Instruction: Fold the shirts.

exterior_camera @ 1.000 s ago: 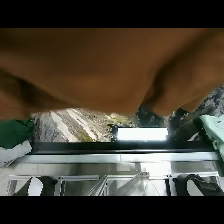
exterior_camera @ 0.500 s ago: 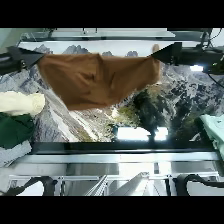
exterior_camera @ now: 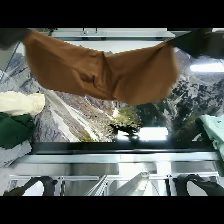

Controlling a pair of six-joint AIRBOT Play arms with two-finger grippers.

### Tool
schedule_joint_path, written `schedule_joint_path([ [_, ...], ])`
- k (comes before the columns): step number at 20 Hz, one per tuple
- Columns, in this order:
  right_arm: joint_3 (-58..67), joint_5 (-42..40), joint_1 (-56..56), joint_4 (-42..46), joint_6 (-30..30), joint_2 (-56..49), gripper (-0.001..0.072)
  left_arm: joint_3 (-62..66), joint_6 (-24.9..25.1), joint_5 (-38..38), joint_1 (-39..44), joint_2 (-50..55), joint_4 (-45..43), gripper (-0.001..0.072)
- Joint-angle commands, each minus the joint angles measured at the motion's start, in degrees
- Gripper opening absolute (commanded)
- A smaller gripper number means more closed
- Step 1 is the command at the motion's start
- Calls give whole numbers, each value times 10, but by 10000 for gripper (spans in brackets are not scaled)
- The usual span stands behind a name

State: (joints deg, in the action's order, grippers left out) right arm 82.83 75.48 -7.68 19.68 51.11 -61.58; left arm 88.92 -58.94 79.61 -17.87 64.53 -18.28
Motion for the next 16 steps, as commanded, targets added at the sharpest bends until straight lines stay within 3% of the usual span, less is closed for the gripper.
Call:
schedule_joint_path([
  [1,0,-101,-4,116,40,125,20,3,-11,-29,-53,-129,-3,22],
  [4,0,-175,-4,181,64,135,19,2,-23,-85,-128,-160,-19,22],
  [6,0,-175,-4,190,95,81,19,2,-29,-66,-116,-108,-33,22],
  [9,-12,-136,0,190,174,-42,20,2,-30,-41,-2,31,-119,22],
  [12,-66,-161,17,193,233,-186,22,10,-26,-120,110,201,-209,21],
  [13,-75,-191,22,192,233,-240,48,26,-27,-149,128,259,-216,19],
  [14,-74,-223,22,186,230,-291,266,54,-38,-173,136,319,-216,30],
  [15,-67,-251,17,171,223,-339,599,89,-60,-172,136,370,-217,290],
  [16,-53,-256,8,161,211,-376,682,129,-85,-149,127,414,-216,620],
])
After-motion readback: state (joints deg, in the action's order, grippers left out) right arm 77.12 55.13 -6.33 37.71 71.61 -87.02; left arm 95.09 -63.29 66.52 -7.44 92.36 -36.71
